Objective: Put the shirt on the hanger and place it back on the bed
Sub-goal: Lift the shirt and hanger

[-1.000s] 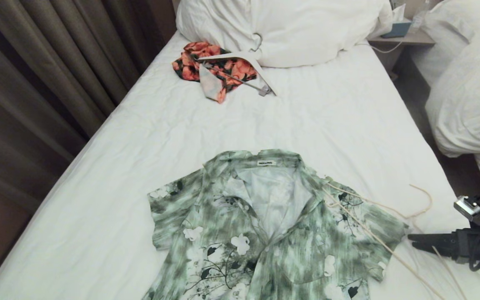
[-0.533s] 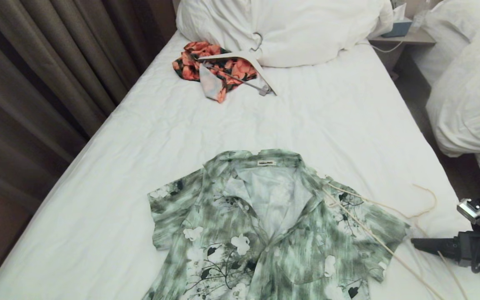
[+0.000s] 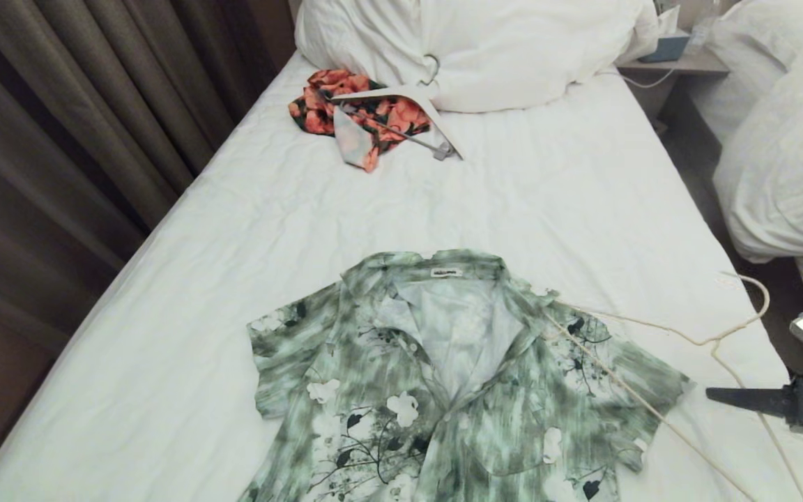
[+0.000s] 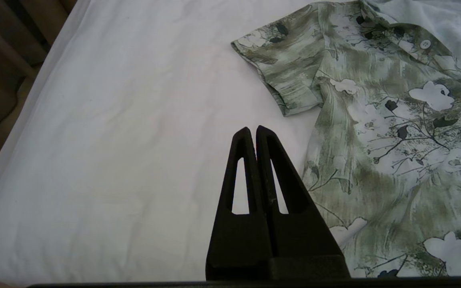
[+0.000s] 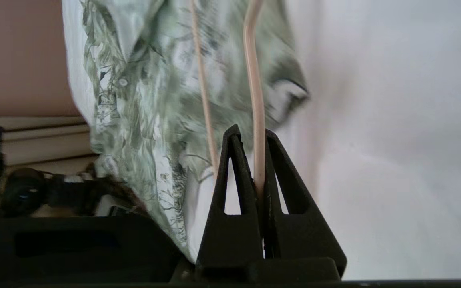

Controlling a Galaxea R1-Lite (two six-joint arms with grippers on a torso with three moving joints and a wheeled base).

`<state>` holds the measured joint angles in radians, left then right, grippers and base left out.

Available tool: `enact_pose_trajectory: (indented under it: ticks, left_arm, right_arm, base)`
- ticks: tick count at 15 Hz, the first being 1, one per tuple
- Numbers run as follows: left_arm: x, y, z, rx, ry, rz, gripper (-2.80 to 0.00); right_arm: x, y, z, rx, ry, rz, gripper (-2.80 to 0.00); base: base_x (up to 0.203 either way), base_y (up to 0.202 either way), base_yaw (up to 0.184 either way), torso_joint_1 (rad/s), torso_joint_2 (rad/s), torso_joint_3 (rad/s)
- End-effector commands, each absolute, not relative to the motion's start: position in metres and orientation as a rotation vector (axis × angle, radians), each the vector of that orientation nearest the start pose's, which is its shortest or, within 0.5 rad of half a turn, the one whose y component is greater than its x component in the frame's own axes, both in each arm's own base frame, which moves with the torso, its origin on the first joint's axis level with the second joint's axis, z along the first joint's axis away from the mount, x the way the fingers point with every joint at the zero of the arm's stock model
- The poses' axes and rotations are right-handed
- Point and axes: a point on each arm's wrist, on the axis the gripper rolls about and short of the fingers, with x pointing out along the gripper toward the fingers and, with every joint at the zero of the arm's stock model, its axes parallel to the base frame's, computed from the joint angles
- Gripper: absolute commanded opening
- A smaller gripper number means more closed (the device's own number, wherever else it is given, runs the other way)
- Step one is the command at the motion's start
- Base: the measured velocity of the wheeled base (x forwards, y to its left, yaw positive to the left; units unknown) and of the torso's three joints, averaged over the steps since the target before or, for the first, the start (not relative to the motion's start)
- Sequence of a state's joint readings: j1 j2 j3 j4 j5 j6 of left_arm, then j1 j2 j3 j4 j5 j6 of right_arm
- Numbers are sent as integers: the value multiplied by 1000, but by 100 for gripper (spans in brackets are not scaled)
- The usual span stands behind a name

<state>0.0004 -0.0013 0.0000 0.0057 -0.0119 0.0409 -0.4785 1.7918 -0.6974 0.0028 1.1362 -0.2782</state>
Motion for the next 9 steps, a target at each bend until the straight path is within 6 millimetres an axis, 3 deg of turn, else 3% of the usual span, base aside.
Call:
enact_pose_trajectory:
  ticks: [1,5,9]
  left_arm:
    - [-23,0,75,41,6,-12,-280]
    - [-23,0,75,41,6,-11,-280]
    - [-23,0,75,41,6,-11,-280]
  right_arm:
    - [224,-92,122,454,584,693,-280]
    - [200,-77,167,262,436,711,-280]
    - [184,-59,193,53,311,772,-280]
  base:
    - [0,0,0,0,0,0]
    - [0,0,0,0,0,0]
    - [0,0,0,0,0,0]
